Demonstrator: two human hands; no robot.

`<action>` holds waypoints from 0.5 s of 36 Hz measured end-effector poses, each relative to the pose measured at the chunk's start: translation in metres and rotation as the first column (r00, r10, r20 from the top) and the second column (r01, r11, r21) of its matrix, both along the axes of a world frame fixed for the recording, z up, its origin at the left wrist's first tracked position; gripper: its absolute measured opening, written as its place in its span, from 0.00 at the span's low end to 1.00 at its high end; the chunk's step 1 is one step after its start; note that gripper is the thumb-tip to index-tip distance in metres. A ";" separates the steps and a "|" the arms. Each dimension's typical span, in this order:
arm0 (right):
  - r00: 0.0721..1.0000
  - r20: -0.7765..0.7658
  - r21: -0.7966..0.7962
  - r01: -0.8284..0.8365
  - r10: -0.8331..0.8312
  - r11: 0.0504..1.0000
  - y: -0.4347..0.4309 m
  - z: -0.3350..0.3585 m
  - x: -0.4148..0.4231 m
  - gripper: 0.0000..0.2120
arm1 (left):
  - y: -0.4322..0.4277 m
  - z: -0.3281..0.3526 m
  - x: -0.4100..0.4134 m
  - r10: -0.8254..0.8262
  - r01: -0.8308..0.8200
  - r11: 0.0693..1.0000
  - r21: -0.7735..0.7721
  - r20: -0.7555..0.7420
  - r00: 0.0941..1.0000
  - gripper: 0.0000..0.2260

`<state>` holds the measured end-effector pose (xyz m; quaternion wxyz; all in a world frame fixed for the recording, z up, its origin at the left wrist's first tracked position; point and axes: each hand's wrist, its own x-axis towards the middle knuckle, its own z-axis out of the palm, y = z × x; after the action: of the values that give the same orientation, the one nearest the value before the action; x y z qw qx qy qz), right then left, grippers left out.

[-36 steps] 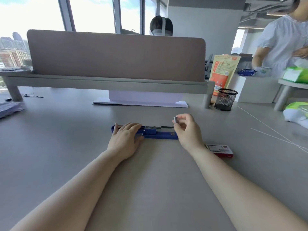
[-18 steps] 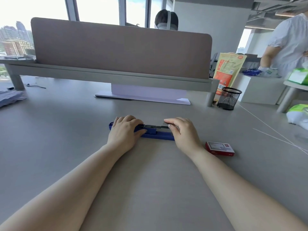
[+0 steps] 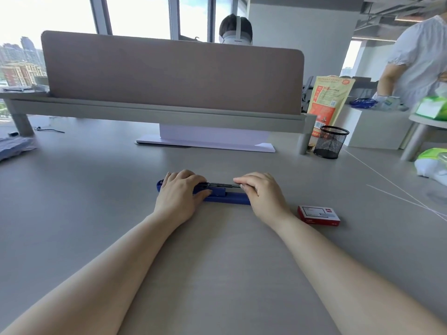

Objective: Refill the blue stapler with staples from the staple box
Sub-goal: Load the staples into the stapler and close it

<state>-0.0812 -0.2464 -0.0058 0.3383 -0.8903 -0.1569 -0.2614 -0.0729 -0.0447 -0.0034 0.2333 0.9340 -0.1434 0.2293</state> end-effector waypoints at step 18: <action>0.999 -0.035 0.048 -0.023 0.025 0.999 0.001 0.005 0.000 0.11 | 0.000 -0.001 0.001 -0.003 0.003 1.000 -0.013 -0.008 1.000 0.13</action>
<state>-0.0810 -0.2456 -0.0009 0.3651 -0.8846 -0.1553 -0.2451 -0.0717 -0.0444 -0.0048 0.2403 0.9332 -0.1423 0.2264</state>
